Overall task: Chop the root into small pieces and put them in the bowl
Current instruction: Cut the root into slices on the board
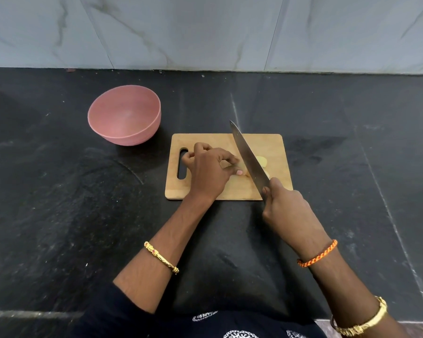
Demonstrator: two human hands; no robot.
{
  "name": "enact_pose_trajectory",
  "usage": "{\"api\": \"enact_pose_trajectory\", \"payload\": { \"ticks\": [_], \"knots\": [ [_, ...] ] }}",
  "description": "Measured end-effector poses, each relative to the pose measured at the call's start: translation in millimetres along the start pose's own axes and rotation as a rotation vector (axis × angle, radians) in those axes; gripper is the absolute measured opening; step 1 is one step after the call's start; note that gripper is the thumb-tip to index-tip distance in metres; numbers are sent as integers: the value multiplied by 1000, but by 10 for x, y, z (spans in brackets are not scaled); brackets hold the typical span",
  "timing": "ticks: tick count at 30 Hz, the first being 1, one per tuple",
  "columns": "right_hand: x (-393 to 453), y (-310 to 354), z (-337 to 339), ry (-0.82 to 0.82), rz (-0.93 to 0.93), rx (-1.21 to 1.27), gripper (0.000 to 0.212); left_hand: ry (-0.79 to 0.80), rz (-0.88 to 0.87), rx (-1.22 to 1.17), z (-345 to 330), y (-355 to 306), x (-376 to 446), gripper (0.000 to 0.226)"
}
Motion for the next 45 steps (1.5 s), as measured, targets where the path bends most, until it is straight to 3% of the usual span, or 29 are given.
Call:
{"api": "enact_pose_trajectory", "payload": {
  "ticks": [24,31,45],
  "knots": [
    [-39,-16,-57,81,7,-49,17,-31,-18,34,44,-3,-86,14],
    [-206,-77,87,-55,52,50,24,9,-24,64,24,-2,-69,15],
    [-82,-96,40,-49,55,65,23,46,-18,31,23,26,-64,23]
  ]
}}
Point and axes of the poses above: each hand's wrist, its own x-axis towards the middle knuckle, its own z-axis out of the back of the hand, y = z × x, the point moved 6 cm from there along x, towards the middle knuckle, and after that the axes turned 5 degrees about -z, right-handed, at the moved point
